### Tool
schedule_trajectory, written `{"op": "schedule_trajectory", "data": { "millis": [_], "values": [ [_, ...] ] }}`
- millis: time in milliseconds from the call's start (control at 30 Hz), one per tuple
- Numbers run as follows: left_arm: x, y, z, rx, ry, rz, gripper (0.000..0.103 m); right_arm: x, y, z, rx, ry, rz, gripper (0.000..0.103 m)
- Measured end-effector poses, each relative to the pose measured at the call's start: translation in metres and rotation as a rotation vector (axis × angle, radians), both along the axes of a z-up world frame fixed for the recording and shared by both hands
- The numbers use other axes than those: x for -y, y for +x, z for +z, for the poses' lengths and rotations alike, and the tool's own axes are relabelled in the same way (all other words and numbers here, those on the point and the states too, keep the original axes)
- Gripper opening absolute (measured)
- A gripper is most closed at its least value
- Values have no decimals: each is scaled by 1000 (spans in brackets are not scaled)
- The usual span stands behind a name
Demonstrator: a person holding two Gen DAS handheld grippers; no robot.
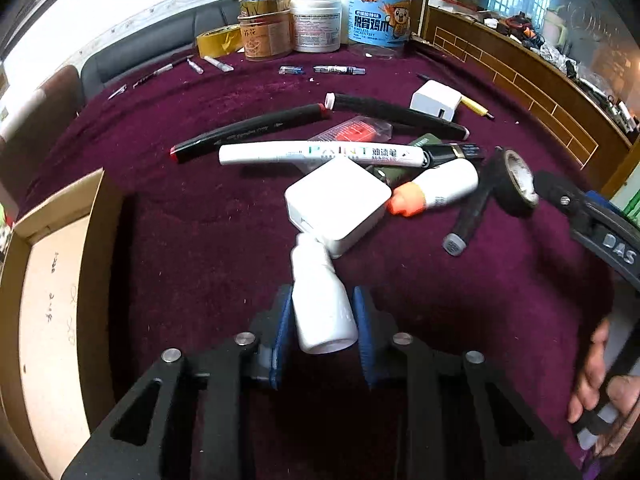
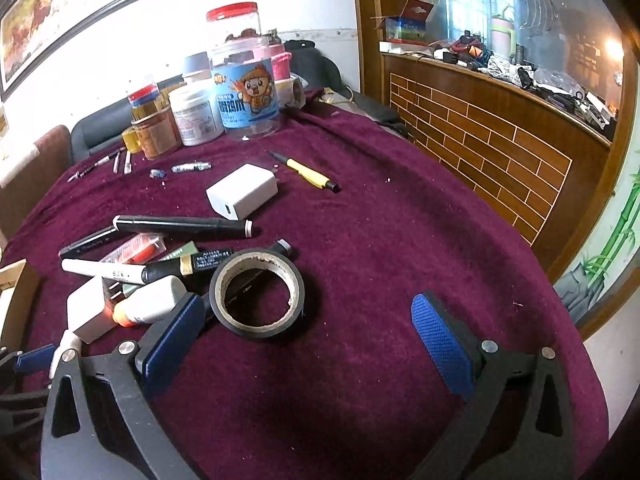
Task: Organize rigid objects
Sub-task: 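Grasp the small white glue bottle with the left tool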
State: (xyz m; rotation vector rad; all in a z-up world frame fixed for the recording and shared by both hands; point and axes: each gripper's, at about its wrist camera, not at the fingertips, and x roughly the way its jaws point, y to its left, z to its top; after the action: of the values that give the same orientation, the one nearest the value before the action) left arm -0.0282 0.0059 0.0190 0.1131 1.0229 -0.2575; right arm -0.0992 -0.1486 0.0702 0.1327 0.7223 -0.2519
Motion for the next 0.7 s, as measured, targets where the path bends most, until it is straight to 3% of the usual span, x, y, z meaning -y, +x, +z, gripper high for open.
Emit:
{"op": "schedule_trajectory", "data": {
  "millis": [267,367,467,500,600,700],
  "values": [
    [-51,-37,54,94,-201,23,22,8,-5,2,-33,16,-46,103],
    [-72,-52,68,120,-263,41,22,-4,-36,36,76,-35,-31,103],
    [-94,-67,77,140,-332,77,22,-12,-61,70,182,-32,75,103],
    [-100,-70,79,146,-352,88,22,-12,-59,76,158,-20,128,103],
    [-116,-83,81,170,-391,118,22,-7,-40,78,39,8,164,103],
    [-127,-90,78,177,-415,139,22,-7,-22,74,-24,38,203,103]
  ]
}}
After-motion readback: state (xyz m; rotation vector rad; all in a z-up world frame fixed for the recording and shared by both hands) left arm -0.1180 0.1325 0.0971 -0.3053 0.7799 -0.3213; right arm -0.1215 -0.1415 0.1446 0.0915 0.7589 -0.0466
